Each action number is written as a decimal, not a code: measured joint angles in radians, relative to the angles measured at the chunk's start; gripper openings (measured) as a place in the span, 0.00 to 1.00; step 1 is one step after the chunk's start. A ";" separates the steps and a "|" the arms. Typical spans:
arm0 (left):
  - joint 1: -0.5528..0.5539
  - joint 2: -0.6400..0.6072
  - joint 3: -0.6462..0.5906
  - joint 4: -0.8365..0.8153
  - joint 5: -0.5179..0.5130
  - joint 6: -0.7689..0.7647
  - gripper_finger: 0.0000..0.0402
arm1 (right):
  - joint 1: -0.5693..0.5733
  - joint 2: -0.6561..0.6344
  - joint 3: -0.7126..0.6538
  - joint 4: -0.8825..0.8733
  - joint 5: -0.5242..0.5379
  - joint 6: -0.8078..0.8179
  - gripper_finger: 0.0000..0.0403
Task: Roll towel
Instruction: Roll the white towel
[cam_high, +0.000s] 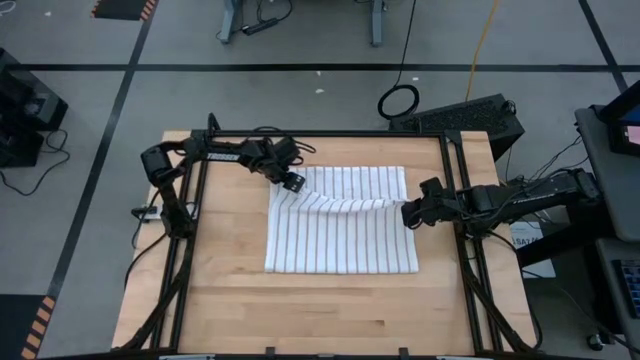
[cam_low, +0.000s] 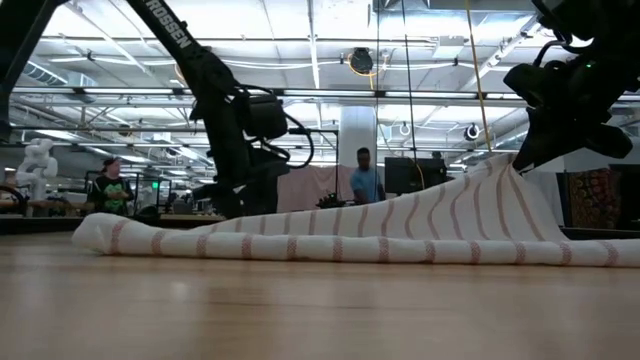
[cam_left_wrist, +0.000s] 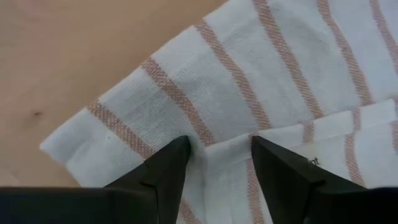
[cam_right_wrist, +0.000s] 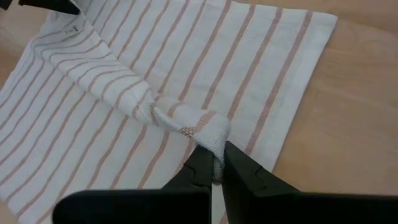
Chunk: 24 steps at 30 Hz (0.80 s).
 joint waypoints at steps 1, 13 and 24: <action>-0.004 0.001 0.003 -0.003 0.001 -0.001 0.45 | 0.000 0.000 0.000 0.000 -0.001 0.000 0.01; -0.091 -0.025 0.005 -0.028 -0.019 -0.053 0.42 | 0.000 0.000 0.000 0.000 -0.002 0.000 0.01; -0.091 -0.039 0.006 -0.028 -0.093 -0.048 0.42 | 0.000 0.000 0.000 0.003 -0.007 -0.004 0.01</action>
